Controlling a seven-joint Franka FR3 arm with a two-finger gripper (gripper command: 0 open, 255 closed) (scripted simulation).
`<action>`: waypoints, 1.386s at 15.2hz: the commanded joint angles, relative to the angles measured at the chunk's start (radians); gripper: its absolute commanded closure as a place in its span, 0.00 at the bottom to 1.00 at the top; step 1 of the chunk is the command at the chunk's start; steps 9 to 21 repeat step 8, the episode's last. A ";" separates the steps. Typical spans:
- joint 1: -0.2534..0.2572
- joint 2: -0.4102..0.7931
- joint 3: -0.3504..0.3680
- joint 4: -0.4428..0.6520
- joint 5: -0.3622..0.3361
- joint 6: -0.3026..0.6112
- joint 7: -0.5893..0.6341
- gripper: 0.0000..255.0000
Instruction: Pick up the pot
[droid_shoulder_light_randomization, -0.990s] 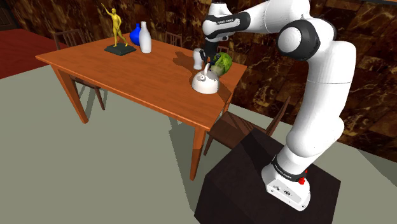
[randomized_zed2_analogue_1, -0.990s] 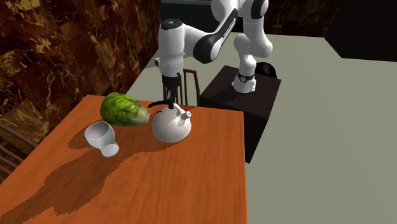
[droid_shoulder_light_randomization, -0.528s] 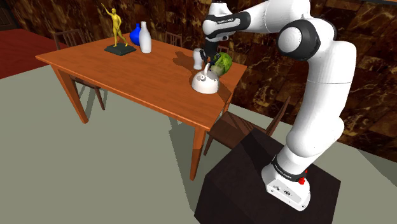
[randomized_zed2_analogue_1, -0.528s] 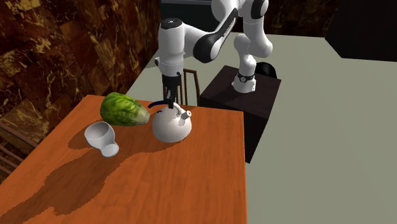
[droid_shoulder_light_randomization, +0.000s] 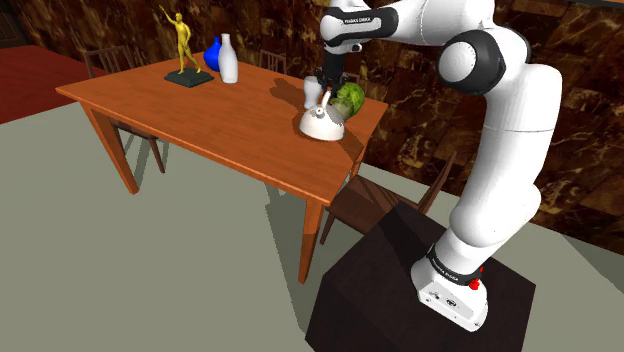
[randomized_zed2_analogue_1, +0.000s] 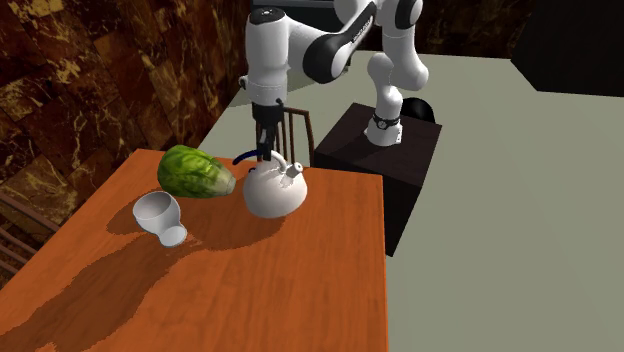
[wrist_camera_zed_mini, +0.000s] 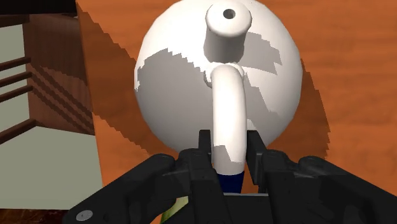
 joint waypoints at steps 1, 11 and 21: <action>0.000 -0.002 0.000 0.027 0.001 -0.027 -0.002 1.00; 0.001 0.001 0.000 0.101 0.002 -0.098 -0.006 1.00; 0.001 0.001 0.000 0.101 0.002 -0.098 -0.006 1.00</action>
